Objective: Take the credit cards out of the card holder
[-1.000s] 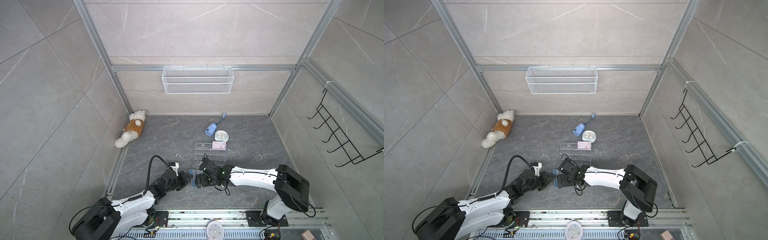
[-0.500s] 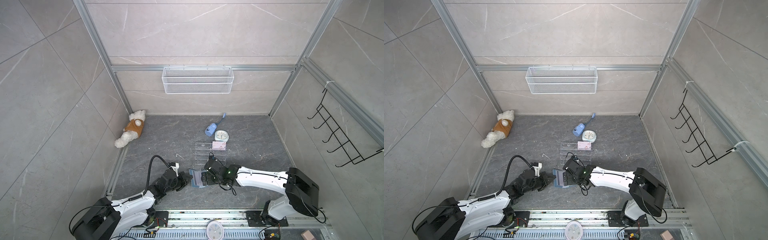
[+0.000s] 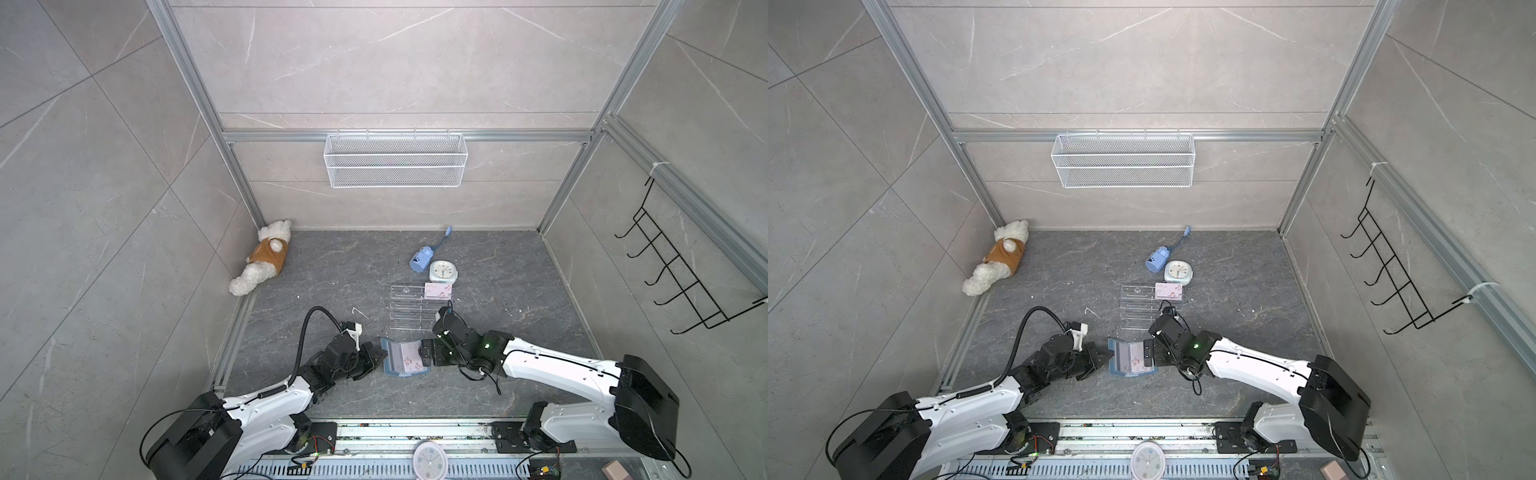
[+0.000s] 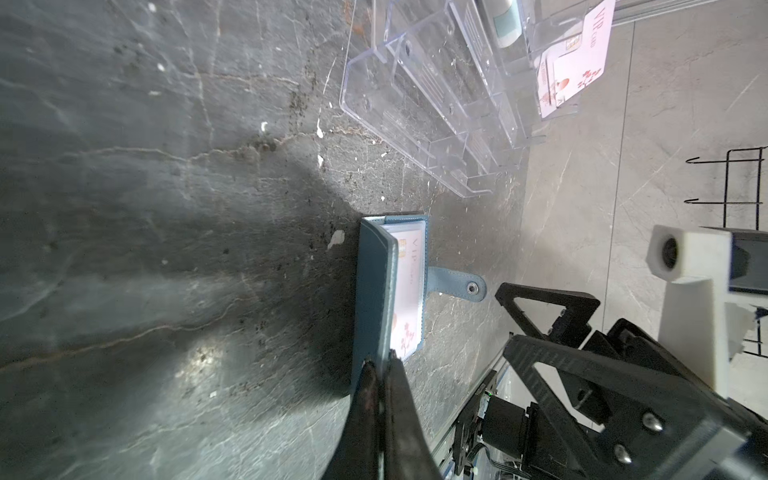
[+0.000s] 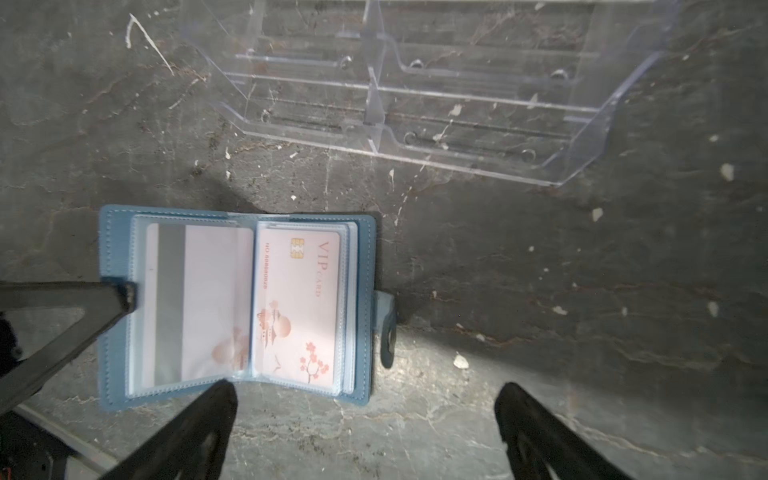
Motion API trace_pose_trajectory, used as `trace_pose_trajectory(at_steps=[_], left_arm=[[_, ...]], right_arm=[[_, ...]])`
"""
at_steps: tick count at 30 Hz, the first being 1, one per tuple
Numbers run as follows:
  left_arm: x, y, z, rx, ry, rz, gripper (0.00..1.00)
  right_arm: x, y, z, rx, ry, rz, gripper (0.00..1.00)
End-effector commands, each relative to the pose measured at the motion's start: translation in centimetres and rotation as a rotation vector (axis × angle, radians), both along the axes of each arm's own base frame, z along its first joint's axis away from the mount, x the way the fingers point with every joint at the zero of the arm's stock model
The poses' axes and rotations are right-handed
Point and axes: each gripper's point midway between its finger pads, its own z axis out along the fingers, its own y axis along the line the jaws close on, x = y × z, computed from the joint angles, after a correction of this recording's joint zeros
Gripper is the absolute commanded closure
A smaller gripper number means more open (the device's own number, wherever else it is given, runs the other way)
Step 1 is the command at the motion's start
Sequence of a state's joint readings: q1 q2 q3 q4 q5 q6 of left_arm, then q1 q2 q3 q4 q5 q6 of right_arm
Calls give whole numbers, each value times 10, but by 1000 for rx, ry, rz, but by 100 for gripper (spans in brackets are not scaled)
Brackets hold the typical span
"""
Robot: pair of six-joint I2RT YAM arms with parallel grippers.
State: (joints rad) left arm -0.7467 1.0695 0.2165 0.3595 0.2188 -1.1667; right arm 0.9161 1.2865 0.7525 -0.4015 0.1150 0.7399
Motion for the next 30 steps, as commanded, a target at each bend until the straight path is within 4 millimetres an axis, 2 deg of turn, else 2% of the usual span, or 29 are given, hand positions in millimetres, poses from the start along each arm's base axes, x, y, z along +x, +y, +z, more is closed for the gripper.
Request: trace_pose_trajectory(at_steps=[1, 7, 8, 12, 15, 18, 21, 23, 26, 27, 30], left_arm=[[-1, -6, 3, 28, -19, -60, 100], [0, -5, -1, 62, -11, -64, 100], [1, -4, -1, 68, -12, -64, 95], [2, 2, 2, 108, -10, -45, 65], [3, 11, 10, 150, -20, -21, 45], [6, 32, 19, 235, -19, 60, 36], [8, 40, 36, 248, -44, 92, 32], [9, 34, 48, 220, -60, 76, 30], [13, 18, 66, 169, -72, 36, 29], [15, 12, 72, 157, -73, 20, 25], [18, -6, 81, 128, -77, -29, 21]], right_arm=[[-4, -9, 9, -8, -31, 48, 0], [-8, -2, 24, 101, -49, 93, 1], [-8, 0, 26, 118, -44, 98, 3], [-11, 8, 27, 178, -16, 108, 12], [-12, 12, 28, 217, 2, 106, 26], [-13, 17, 28, 256, 23, 115, 42], [-13, 20, 23, 274, 42, 115, 54], [-13, 22, 19, 290, 57, 111, 58], [-13, 26, 10, 311, 89, 114, 73], [-12, 27, 8, 313, 97, 115, 78], [-11, 30, 0, 314, 116, 113, 81]])
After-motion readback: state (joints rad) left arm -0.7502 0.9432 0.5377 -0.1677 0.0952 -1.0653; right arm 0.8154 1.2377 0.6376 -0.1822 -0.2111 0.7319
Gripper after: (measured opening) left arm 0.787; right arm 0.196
